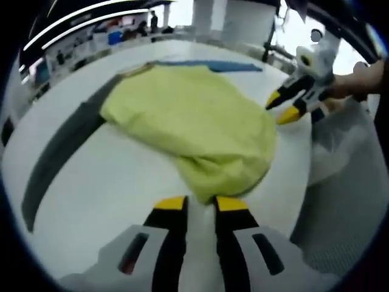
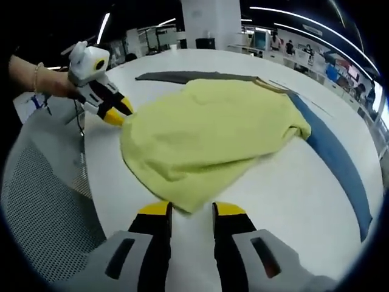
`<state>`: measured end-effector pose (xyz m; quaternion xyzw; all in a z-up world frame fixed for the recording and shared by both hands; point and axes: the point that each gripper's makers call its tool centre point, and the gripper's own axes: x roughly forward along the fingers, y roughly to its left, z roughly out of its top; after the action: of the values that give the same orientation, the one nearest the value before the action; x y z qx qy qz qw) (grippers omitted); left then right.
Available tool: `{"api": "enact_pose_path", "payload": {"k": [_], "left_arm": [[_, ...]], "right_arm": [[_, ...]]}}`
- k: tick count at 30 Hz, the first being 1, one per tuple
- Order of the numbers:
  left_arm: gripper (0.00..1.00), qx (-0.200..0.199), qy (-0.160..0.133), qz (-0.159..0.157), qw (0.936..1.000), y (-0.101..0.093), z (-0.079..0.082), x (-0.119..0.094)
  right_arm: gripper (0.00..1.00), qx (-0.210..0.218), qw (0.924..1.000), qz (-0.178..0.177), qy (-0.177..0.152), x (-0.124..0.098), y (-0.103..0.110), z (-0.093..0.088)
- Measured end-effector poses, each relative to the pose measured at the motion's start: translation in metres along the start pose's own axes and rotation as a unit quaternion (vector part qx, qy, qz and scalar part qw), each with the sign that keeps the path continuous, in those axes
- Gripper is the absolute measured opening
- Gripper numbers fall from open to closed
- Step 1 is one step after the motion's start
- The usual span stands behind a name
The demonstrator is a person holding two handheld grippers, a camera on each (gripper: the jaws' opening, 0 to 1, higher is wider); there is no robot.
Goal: Fold the garment on the visible template until the final outline fits inside the template.
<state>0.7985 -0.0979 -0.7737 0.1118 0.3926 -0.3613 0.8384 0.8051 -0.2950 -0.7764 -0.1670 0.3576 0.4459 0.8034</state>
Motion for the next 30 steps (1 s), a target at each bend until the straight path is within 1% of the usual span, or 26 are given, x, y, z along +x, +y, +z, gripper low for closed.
{"api": "enact_pose_path", "payload": {"k": [1, 3, 6, 11, 17, 22, 26, 30], "left_arm": [[0.09, -0.001, 0.000, 0.000, 1.0000, 0.000, 0.000, 0.000], [0.01, 0.000, 0.001, -0.001, 1.0000, 0.000, 0.000, 0.001], [0.00, -0.001, 0.001, -0.002, 1.0000, -0.001, 0.000, 0.001], [0.00, -0.009, 0.003, -0.001, 0.9999, -0.001, -0.001, 0.001], [0.00, -0.017, -0.002, -0.001, 0.9998, -0.002, 0.003, -0.003], [0.00, -0.024, -0.014, -0.002, 0.9996, -0.007, 0.009, -0.012], [0.00, -0.036, -0.018, -0.003, 0.9992, -0.010, 0.008, -0.018], [0.00, -0.033, -0.020, -0.006, 0.9992, -0.017, 0.010, -0.030]], "right_arm": [[0.22, -0.002, 1.0000, 0.000, 0.000, 0.001, 0.000, 0.000], [0.19, -0.006, 1.0000, 0.002, 0.002, 0.002, 0.000, 0.000], [0.17, -0.015, 0.9999, 0.002, 0.004, 0.003, 0.000, 0.002], [0.04, -0.030, 0.9995, 0.009, 0.007, 0.003, 0.002, 0.002], [0.02, -0.026, 0.9996, 0.008, 0.001, -0.003, 0.002, 0.006], [0.02, -0.032, 0.9994, 0.007, -0.006, -0.013, 0.004, 0.013], [0.02, -0.035, 0.9993, 0.003, -0.013, -0.022, 0.006, 0.019], [0.02, -0.038, 0.9989, -0.002, -0.028, -0.035, 0.008, 0.030]]}}
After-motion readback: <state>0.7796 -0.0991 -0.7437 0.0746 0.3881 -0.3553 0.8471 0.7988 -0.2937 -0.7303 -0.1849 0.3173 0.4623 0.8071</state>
